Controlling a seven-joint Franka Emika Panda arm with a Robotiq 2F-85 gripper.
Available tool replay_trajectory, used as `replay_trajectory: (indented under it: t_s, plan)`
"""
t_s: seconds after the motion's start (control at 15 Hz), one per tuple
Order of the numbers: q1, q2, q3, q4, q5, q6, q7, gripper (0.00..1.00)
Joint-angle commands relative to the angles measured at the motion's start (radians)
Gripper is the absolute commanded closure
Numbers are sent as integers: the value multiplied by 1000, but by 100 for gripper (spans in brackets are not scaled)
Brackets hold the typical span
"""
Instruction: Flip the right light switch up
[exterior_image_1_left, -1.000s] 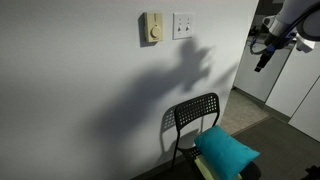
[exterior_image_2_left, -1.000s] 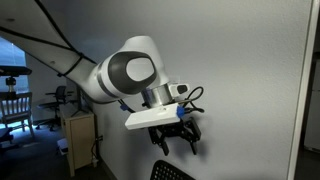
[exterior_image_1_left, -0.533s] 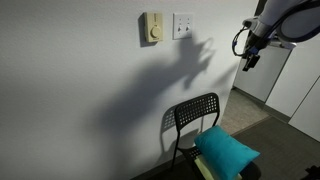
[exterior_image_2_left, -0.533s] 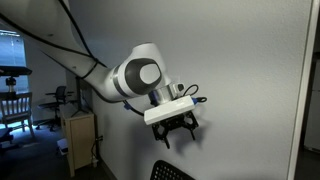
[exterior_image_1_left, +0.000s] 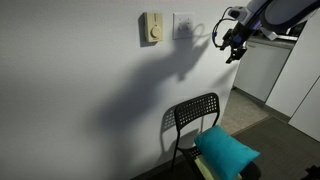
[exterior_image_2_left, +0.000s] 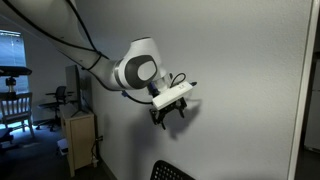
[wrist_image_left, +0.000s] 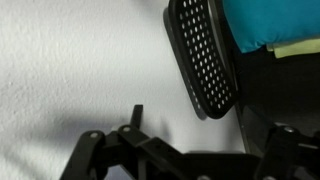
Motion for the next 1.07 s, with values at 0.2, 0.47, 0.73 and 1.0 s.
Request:
replay_trajectory:
  t_s: [0.2,0.47,0.73,1.0]
  plan:
    - [13,9,45,32,207,41,-232,0]
    - [16,17,36,35,125,39,-178,0]
    - [29,69,45,112,-59,-25,-236,0]
    - [42,99,62,177,-132,-76,-320,0]
